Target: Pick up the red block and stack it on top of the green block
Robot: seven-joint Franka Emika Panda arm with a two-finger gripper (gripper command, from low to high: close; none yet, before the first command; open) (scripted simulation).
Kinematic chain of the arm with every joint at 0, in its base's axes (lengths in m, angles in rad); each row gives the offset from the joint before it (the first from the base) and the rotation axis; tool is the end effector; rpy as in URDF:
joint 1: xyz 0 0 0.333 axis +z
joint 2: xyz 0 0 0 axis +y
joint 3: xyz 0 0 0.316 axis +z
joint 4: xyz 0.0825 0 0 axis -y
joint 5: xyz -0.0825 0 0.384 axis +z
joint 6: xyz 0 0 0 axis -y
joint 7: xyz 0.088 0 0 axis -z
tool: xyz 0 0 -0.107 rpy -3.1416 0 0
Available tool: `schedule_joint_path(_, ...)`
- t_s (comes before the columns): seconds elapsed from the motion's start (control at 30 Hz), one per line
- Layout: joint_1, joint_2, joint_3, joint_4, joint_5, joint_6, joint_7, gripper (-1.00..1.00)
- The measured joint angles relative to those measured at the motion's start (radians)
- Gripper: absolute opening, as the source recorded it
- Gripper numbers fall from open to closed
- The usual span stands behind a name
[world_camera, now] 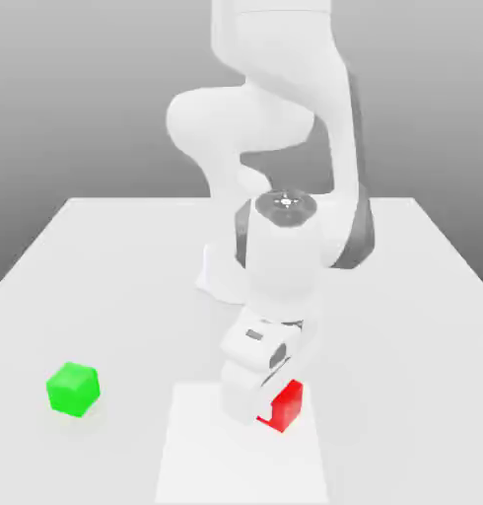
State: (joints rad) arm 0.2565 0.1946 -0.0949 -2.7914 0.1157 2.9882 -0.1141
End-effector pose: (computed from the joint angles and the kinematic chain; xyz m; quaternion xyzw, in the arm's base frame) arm 0.3679 0.0491 0.1541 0.9967 0.0815 0.0021 0.0002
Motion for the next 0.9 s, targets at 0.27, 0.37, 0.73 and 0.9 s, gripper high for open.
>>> schedule_joint_path(0.27, 0.016, -0.167, -0.043, -0.023, -0.106, -0.141, 0.078, -1.0)
schedule_joint_path(0.37, 0.014, -0.215, -0.056, -0.031, -0.125, -0.186, 0.11, -1.0)
schedule_joint_path(0.73, -0.374, -0.252, -0.235, 0.045, -0.156, -0.296, 0.478, -1.0)
schedule_joint_path(0.9, -0.506, -0.25, -0.298, 0.078, -0.157, -0.326, 0.618, -1.0)
